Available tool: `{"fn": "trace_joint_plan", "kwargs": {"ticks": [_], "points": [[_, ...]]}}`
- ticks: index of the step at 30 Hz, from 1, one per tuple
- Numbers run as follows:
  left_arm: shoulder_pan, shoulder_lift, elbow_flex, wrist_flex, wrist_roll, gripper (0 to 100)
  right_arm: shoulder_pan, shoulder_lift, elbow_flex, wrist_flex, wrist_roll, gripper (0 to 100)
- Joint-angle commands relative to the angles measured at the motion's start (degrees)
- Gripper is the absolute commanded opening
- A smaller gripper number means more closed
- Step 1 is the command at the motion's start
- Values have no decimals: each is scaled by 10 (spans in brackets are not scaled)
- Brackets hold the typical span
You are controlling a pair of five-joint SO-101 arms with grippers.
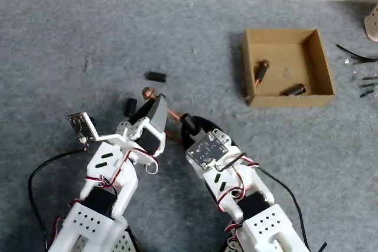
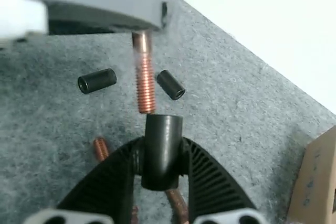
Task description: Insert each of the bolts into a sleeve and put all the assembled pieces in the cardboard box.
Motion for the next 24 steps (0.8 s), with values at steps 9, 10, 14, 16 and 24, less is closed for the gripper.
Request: {"fn": "trace_joint_plan", "kwargs": {"ticks": [9,10,14,16,24], "points": [[23,-10,-14,-18,9,6,-26,-1,62,-15,5,5],[23,-10,-13,-16,9,6,-26,-1,62,-15,5,5],[22,-10,-7,-12,9,6,-25,-2,62,-15,6,5],[22,-10,-5,11,9,6,-22,-2,62,-15,6,5],[26,-10,-11,58,8,6,-14,-3,60,-18,7,5]]}}
